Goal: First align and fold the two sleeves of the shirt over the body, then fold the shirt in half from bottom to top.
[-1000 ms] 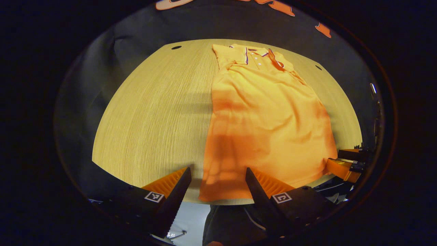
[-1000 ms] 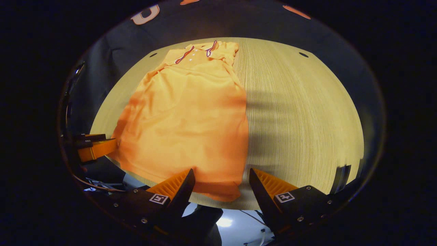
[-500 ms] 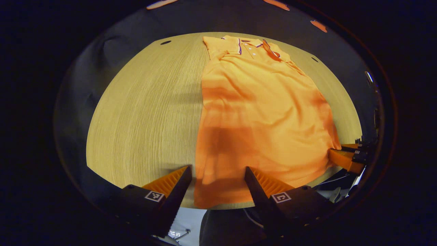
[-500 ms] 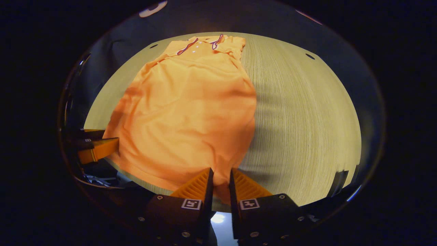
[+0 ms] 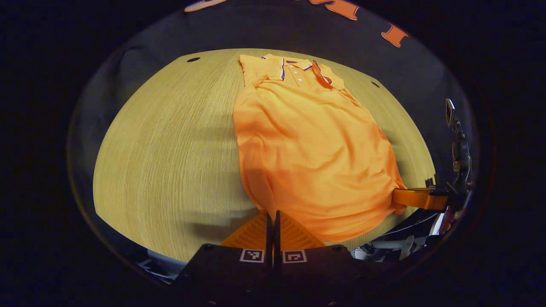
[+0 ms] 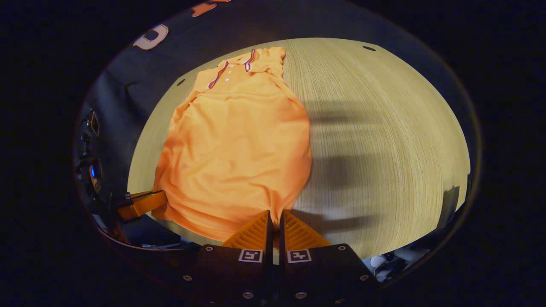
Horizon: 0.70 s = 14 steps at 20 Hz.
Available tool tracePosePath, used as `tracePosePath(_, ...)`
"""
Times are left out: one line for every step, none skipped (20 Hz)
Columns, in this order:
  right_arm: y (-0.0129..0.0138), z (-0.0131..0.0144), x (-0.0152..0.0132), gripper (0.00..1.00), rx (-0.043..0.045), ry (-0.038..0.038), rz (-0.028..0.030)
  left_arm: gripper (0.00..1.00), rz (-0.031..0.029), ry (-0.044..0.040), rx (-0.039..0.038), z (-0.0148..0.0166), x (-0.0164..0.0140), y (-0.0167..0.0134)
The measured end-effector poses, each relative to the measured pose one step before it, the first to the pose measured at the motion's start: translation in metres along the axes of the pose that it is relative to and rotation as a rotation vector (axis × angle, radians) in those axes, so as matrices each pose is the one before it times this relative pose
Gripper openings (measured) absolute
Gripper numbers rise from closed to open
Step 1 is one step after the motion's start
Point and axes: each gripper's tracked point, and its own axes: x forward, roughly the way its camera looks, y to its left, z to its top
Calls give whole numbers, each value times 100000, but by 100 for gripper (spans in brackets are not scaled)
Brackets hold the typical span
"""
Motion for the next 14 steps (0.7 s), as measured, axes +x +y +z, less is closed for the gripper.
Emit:
tracePosePath(629,682,-188,7,1956,-1851,2813,1,-1329,-2403,165,844,-496,-302)
tracePosePath(346,449,-235,7,612,-551,2112,1,203,-2334,245,944,-426,-44)
tracePosePath(446,716,-168,6,161,-2228,1719,1,-301,-1885,356,891,-462,-86)
tracePosePath(225,722,-195,6,75,-1381,1405,1,-244,-2352,231,1193,-405,-83)
tracePosePath(372,688,-300,6,689,-1659,1832,1,-273,-2474,84,1052,-329,-69)
tracePosePath(168,907,-148,7,844,-1994,1241,1,-151,-2038,-161,1130,-221,-18)
tracePosePath(500,1152,-278,7,210,-1844,2259,1,-320,-1917,-346,1001,-457,-100)
tracePosePath(23,815,-333,6,-426,-1645,592,1,-224,-2196,-552,1290,-360,-37)
tracePosePath(279,900,-381,7,-567,-1440,1305,1,-362,-1553,69,842,-366,-67)
tracePosePath(353,1203,10,7,-583,-2110,1023,1,-79,-1453,364,995,-268,43)
tracePosePath(328,1205,200,7,-174,-1731,1168,1,-545,-1175,357,1024,-111,-163)
tracePosePath(302,953,-222,6,191,-1924,707,1,-462,-1321,246,984,-143,-102)
tracePosePath(301,1125,-66,6,363,-1739,1034,1,-671,-1190,104,1100,-11,-136)
tracePosePath(282,1018,78,6,389,-1820,189,1,-453,-1194,264,1037,34,-115)
